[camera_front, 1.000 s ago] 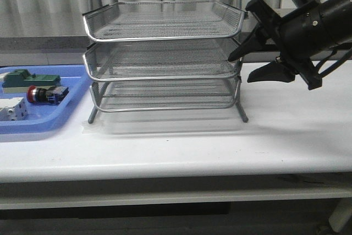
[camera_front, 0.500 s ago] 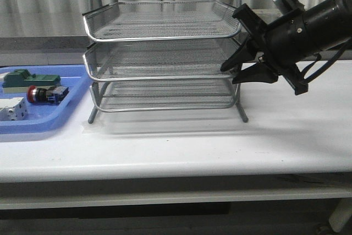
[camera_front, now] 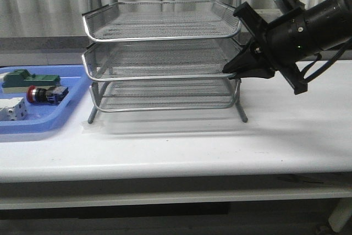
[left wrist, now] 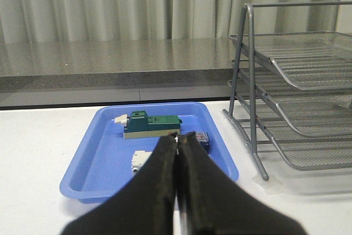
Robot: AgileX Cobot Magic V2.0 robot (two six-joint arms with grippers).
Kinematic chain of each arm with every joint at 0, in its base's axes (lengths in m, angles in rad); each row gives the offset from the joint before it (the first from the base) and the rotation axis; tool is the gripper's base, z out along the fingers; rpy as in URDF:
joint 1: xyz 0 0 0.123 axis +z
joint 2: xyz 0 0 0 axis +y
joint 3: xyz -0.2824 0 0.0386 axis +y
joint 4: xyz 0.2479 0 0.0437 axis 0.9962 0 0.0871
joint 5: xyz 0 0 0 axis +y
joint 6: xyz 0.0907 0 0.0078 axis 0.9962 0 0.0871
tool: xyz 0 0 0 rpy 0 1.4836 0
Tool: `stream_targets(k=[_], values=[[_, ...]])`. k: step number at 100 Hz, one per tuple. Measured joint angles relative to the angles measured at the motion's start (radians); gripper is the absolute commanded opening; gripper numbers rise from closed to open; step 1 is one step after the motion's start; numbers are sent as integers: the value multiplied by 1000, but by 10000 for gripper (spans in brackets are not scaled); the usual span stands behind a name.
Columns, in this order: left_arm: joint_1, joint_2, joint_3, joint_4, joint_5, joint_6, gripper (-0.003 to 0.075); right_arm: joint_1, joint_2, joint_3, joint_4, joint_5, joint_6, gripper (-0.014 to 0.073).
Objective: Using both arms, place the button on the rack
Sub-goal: 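Reach the right gripper to the middle wire tray's front edge and grip it, then pull the middle wire tray out toward the robot with the right gripper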
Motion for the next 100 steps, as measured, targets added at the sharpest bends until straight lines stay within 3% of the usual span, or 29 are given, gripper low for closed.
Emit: stream_targets(k=[40,100], values=[[0,0,0,0,0,0,-20,-4,-46,98,-22,54,-10,16],[0,0,0,0,0,0,-20,-2,-315,428,-90,71,-30,16]])
